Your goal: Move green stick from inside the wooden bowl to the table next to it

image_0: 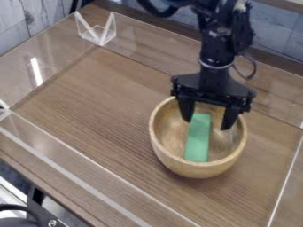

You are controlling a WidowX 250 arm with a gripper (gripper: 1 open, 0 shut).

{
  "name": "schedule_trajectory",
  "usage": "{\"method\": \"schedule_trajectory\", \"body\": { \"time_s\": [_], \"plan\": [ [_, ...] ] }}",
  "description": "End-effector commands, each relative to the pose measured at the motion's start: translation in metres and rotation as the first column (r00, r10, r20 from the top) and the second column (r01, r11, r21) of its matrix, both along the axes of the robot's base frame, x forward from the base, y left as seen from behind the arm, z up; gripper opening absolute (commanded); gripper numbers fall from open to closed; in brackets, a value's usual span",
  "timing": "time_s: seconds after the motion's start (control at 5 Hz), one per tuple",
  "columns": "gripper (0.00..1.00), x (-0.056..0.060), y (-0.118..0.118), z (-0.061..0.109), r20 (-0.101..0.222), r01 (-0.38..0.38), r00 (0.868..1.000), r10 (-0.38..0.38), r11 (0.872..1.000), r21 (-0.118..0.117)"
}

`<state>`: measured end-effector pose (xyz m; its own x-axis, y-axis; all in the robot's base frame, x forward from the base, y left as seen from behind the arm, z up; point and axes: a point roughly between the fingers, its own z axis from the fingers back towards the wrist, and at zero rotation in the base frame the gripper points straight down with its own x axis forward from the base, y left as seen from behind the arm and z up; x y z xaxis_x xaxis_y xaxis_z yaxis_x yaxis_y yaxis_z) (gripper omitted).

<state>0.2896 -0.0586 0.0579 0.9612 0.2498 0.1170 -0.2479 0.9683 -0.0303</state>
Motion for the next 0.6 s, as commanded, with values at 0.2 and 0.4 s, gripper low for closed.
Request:
{"method": "schedule_trajectory", "body": {
  "time_s": [0.2,0.4],
  "plan": [
    [1.00,-0.0029,0.0174,0.0110,0.064,0.074,0.995,-0.073,0.997,-0.009],
    [1.00,-0.0011,0.0110,0.0149,0.068,0.059,0.996,-0.058,0.998,-0.008]
  ]
}}
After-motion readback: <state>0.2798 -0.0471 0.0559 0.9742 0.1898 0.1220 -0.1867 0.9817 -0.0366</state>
